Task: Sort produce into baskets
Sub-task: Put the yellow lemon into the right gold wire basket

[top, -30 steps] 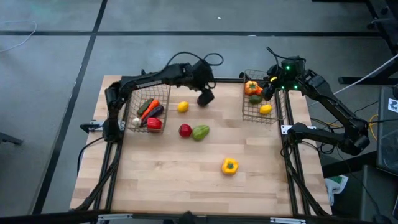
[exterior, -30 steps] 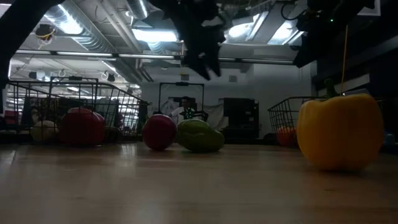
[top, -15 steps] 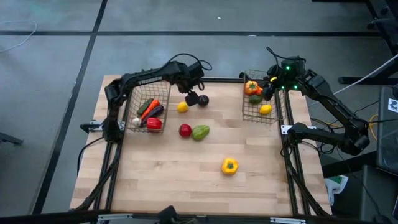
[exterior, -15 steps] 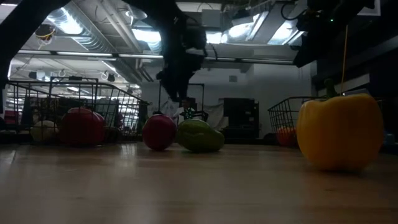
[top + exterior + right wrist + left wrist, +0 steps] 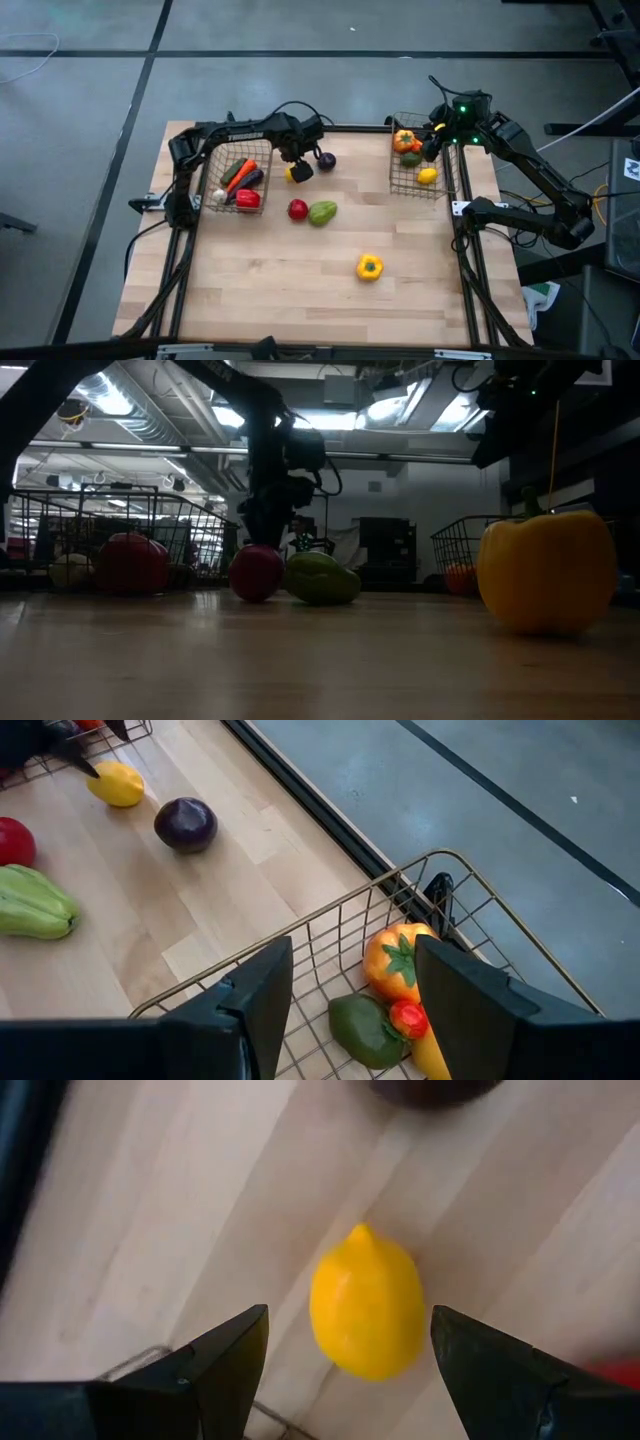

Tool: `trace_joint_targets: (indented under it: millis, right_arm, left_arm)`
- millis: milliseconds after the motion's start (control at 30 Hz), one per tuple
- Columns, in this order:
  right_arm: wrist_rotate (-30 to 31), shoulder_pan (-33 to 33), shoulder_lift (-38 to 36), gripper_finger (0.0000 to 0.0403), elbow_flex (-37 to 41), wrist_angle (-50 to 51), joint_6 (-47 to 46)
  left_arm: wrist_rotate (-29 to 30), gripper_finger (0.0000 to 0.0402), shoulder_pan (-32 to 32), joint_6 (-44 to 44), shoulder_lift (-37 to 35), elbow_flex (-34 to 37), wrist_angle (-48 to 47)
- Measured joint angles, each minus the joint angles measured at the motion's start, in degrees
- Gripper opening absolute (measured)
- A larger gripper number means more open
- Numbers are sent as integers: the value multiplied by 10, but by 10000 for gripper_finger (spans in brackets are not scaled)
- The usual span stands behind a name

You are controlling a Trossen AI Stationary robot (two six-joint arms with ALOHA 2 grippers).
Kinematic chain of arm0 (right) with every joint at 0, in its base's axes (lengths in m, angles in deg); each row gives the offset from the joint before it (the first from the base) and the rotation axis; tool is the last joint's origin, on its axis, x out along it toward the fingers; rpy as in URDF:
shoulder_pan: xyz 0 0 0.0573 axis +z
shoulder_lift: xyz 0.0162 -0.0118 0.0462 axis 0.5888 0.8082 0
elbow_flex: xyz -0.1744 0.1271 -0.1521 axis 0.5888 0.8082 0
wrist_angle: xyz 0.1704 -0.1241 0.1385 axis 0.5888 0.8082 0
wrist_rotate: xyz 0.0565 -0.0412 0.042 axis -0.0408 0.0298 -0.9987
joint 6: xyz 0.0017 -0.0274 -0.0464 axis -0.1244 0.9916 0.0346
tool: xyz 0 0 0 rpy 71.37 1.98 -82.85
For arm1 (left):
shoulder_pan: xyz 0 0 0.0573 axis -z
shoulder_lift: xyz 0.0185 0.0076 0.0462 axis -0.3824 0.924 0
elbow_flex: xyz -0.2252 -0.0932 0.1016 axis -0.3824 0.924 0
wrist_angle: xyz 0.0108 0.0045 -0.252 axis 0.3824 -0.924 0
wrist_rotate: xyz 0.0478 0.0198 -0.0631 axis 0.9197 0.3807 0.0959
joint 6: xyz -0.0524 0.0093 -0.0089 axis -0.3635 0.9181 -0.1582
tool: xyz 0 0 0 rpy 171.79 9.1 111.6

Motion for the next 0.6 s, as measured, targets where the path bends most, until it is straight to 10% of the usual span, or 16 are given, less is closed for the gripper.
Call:
trace_joint_targets:
  millis: [600]
  right_arm:
    - [0,0,0,209,0,0,0]
  left_arm:
    - [6,276,10,25,-1,60,53]
